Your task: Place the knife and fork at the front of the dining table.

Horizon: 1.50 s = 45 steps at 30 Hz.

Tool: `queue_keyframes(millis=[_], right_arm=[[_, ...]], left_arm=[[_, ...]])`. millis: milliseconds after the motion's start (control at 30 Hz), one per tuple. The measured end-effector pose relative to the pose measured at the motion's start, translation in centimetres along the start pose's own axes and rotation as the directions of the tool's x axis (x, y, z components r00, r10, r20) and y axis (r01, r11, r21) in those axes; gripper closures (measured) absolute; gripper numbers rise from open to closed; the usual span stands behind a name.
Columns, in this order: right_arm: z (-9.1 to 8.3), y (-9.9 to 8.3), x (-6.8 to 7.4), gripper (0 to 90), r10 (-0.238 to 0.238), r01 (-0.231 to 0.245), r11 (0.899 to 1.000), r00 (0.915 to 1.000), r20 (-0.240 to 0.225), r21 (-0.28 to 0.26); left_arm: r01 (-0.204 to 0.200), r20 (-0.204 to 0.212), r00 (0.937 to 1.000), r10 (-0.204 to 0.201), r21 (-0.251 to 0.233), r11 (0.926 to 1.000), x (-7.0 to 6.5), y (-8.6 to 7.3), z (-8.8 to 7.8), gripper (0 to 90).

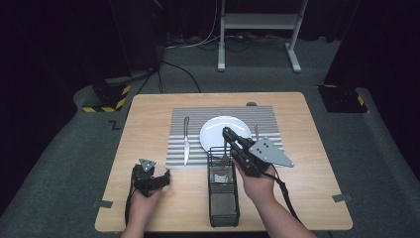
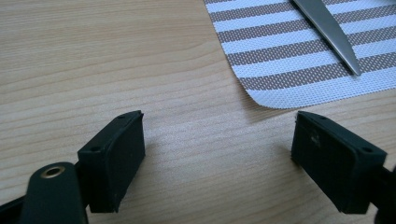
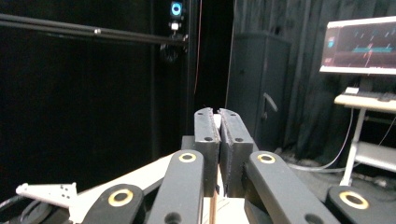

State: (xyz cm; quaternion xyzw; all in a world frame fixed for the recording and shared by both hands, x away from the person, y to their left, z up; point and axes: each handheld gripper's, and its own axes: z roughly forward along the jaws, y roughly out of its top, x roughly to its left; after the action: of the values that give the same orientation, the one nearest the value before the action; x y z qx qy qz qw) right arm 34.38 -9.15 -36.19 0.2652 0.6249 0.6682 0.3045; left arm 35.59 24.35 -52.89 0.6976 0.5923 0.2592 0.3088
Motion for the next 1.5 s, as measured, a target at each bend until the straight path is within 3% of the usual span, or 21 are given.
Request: queue_keyframes(millis=[167, 400, 800, 933, 1133, 1500], right_arm=[[-0.9, 1.2, 0.2, 87.0, -0.019, 0.020, 0.999, 0.9997, 0.013, -0.046], [-2.1, 2.5, -0.2, 87.0, 0.015, -0.013, 0.997, 0.9998, 0.015, -0.081], [-5.7, 4.3, -1.9, 87.0, -0.022, 0.035, 0.990, 0.9950, 0.097, -0.134], [-6.6, 4.1, -3.1, 87.0, 0.000, 0.015, 0.991, 0.9929, 0.119, -0.132], [-7.5, 3.2, -5.1, 87.0, -0.014, 0.032, 0.995, 0.9830, 0.183, -0.097], [-8.2, -0.7, -9.3, 87.0, -0.023, 0.024, 1.000, 0.9593, 0.282, -0.003]], left_arm=[[-0.001, 0.001, 1.0000, 0.001, 0.000, 1.0000, 0.0, 0.0, 0.0, 17.3], [-0.001, 0.000, 1.0000, 0.001, 0.000, 1.0000, 0.0, 0.0, 0.0, 17.4], [-0.001, 0.000, 1.0000, 0.001, 0.000, 1.0000, 0.0, 0.0, 0.0, 17.4], [0.000, -0.001, 1.0000, 0.000, -0.001, 1.0000, 0.0, 0.0, 0.0, 17.5], [0.000, -0.001, 1.0000, 0.000, -0.001, 1.0000, 0.0, 0.0, 0.0, 17.5], [0.000, -0.001, 1.0000, 0.000, -0.001, 1.0000, 0.0, 0.0, 0.0, 17.5]])
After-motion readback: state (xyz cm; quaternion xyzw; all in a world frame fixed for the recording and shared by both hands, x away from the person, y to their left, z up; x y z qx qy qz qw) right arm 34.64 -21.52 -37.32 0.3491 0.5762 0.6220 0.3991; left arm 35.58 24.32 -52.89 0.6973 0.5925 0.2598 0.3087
